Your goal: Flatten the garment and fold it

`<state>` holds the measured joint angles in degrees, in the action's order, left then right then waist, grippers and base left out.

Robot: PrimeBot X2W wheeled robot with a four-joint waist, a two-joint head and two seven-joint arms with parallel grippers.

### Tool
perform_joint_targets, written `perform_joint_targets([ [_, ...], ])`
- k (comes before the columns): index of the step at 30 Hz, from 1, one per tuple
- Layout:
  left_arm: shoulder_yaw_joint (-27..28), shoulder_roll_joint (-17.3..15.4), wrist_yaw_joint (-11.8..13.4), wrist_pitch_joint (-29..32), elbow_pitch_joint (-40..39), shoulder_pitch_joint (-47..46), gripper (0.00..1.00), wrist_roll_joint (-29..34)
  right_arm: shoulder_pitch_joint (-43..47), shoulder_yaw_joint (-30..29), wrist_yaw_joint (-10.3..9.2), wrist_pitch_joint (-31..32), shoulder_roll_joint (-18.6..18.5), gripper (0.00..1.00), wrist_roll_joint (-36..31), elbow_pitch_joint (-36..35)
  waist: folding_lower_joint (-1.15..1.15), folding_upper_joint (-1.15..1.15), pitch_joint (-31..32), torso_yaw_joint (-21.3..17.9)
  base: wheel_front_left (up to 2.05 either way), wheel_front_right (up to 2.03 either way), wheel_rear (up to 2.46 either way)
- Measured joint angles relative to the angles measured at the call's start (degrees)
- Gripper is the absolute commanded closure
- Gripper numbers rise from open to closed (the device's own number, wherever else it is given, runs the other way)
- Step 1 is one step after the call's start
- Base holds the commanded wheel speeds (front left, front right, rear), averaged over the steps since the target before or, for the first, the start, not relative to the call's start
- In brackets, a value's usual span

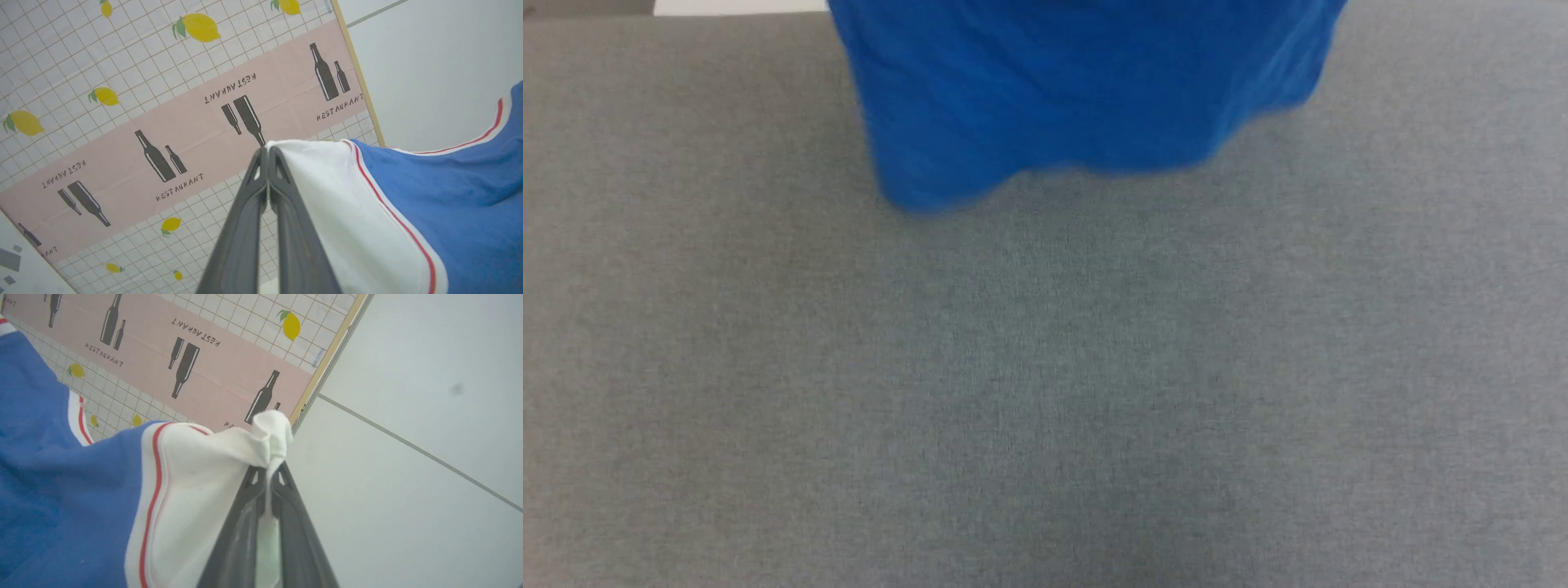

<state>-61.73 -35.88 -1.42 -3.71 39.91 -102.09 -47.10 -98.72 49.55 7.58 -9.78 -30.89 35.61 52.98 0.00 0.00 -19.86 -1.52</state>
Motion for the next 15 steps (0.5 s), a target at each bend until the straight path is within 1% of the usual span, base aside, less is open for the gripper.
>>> perform_joint_targets([
  [2,0.65,0.55,0.8,-2.08,1.07,-3.03,1.0,1.43,-3.49,-1.49,0.0,-0.74,0.67,1.0,-2.27,1.75,0.0,0.0,-1.8,0.08,0.0,0.0,0.0],
  [3,2.05,1.44,1.82,-5.13,3.21,-7.51,1.0,2.79,-8.77,-3.81,0.0,-1.68,1.65,1.0,-5.3,3.97,0.0,0.0,-4.64,0.17,0.0,0.0,0.0],
  [4,2.69,1.72,1.99,-5.79,4.04,-8.87,1.0,2.75,-10.53,-4.65,0.0,-1.98,1.98,1.0,-6.38,4.68,0.0,0.0,-5.63,0.2,0.0,0.0,0.0],
  [9,5.15,1.76,1.93,-7.82,6.48,-14.67,1.0,2.67,-16.83,-8.48,0.0,-2.93,3.57,1.0,-9.47,7.88,0.01,0.0,-10.08,0.22,0.0,0.0,0.0],
  [15,6.71,1.65,1.43,-9.03,8.94,-16.85,1.0,2.11,-20.17,-10.83,0.0,-3.74,4.68,1.0,-12.21,10.63,0.01,0.0,-13.99,0.23,0.0,0.0,0.0],
])
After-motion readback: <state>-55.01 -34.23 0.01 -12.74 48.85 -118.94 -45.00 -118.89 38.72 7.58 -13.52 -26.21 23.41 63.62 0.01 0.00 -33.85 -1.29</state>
